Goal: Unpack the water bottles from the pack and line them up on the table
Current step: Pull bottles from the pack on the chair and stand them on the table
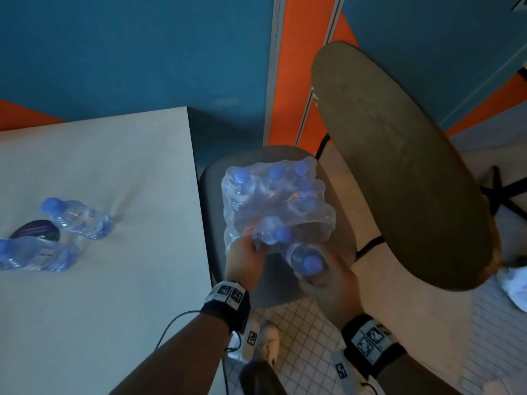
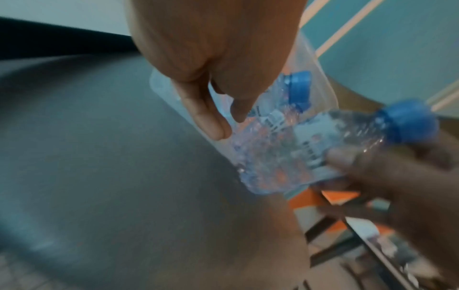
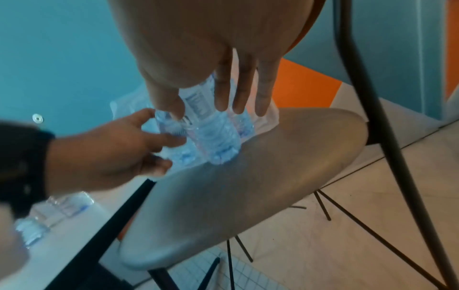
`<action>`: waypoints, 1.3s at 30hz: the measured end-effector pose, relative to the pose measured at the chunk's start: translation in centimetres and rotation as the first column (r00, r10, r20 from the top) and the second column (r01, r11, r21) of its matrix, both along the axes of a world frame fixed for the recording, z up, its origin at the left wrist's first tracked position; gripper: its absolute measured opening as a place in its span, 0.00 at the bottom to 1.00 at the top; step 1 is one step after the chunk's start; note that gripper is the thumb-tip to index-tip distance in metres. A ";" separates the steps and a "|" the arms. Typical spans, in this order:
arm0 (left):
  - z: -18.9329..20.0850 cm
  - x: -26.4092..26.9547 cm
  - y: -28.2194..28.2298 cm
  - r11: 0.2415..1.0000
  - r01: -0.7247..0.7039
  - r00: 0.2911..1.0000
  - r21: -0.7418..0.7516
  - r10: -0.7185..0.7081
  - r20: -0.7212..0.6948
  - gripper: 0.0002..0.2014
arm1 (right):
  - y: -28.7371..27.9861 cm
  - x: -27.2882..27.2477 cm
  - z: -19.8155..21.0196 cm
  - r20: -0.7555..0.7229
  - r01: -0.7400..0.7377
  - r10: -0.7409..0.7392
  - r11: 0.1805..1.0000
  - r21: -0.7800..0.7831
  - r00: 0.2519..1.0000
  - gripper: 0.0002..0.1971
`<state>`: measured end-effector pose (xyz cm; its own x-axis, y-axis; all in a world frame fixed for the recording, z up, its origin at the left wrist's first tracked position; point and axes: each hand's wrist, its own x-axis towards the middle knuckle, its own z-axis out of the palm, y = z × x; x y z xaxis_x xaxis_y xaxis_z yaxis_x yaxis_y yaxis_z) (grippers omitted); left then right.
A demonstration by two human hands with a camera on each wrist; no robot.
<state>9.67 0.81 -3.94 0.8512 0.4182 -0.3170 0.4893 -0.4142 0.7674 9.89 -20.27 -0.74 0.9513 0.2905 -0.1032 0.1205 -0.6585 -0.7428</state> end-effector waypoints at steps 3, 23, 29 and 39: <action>0.0 -3.0 0.2 0.988 0.151 0.982 0.022 -0.153 0.113 0.28 | -1.2 -0.9 1.2 0.117 -0.001 -0.009 0.996 0.086 0.993 0.26; 3.7 -17.1 26.3 0.835 -0.538 0.789 -0.117 0.548 0.277 0.23 | 32.6 -2.6 2.5 -0.040 -0.171 0.194 0.932 0.321 0.980 0.28; 2.4 -16.0 28.9 0.882 -0.470 0.851 -0.023 0.460 0.254 0.30 | 38.0 -0.5 1.1 0.015 -0.232 0.235 0.949 0.213 0.972 0.28; 3.1 -22.6 24.5 0.951 -0.295 0.927 0.088 0.263 0.269 0.27 | 23.7 -6.4 2.1 0.133 -0.136 0.106 0.958 0.251 0.986 0.06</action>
